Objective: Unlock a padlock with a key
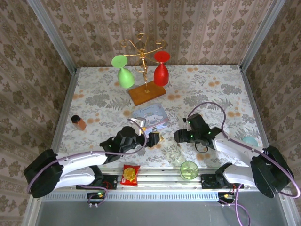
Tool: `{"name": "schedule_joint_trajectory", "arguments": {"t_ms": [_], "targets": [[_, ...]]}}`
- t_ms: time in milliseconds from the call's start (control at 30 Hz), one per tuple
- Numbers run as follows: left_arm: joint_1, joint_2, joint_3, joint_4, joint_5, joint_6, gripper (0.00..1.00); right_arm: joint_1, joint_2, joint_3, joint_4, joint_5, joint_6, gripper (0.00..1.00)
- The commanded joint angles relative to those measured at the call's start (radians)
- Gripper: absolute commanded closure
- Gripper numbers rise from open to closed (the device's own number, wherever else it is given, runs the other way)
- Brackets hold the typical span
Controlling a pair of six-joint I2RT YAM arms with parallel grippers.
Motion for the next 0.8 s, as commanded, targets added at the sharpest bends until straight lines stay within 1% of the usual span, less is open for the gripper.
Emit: {"name": "schedule_joint_trajectory", "arguments": {"t_ms": [0, 67, 133, 233, 367, 400, 500, 567, 633, 700, 767], "targets": [[-0.018, 0.048, 0.052, 0.080, -0.041, -0.033, 0.00, 0.033, 0.039, 0.011, -0.048, 0.055, 0.009, 0.37], [-0.026, 0.071, 0.059, 0.097, -0.039, -0.043, 0.00, 0.055, 0.078, 0.033, -0.069, 0.060, 0.005, 0.42], [-0.034, 0.088, 0.060, 0.128, -0.036, -0.053, 0.01, 0.083, 0.122, 0.069, -0.120, 0.101, 0.007, 0.47], [-0.042, 0.101, 0.059, 0.151, -0.037, -0.060, 0.02, 0.125, 0.165, 0.106, -0.163, 0.152, 0.017, 0.50], [-0.049, 0.104, 0.055, 0.156, -0.050, -0.065, 0.02, 0.163, 0.177, 0.117, -0.176, 0.169, 0.031, 0.51], [-0.050, 0.104, 0.051, 0.158, -0.051, -0.064, 0.02, 0.169, 0.204, 0.116, -0.178, 0.174, 0.037, 0.52], [-0.051, 0.103, 0.044, 0.157, -0.053, -0.064, 0.02, 0.184, 0.211, 0.117, -0.195, 0.198, 0.052, 0.57], [-0.050, 0.103, 0.042, 0.154, -0.052, -0.060, 0.02, 0.191, 0.207, 0.111, -0.193, 0.198, 0.055, 0.62], [-0.050, 0.105, 0.044, 0.147, -0.052, -0.060, 0.02, 0.196, 0.206, 0.110, -0.195, 0.205, 0.058, 0.63], [-0.050, 0.108, 0.044, 0.144, -0.051, -0.060, 0.02, 0.203, 0.209, 0.111, -0.194, 0.206, 0.058, 0.67], [-0.050, 0.108, 0.042, 0.143, -0.050, -0.064, 0.02, 0.210, 0.211, 0.112, -0.195, 0.201, 0.061, 0.69]]}}
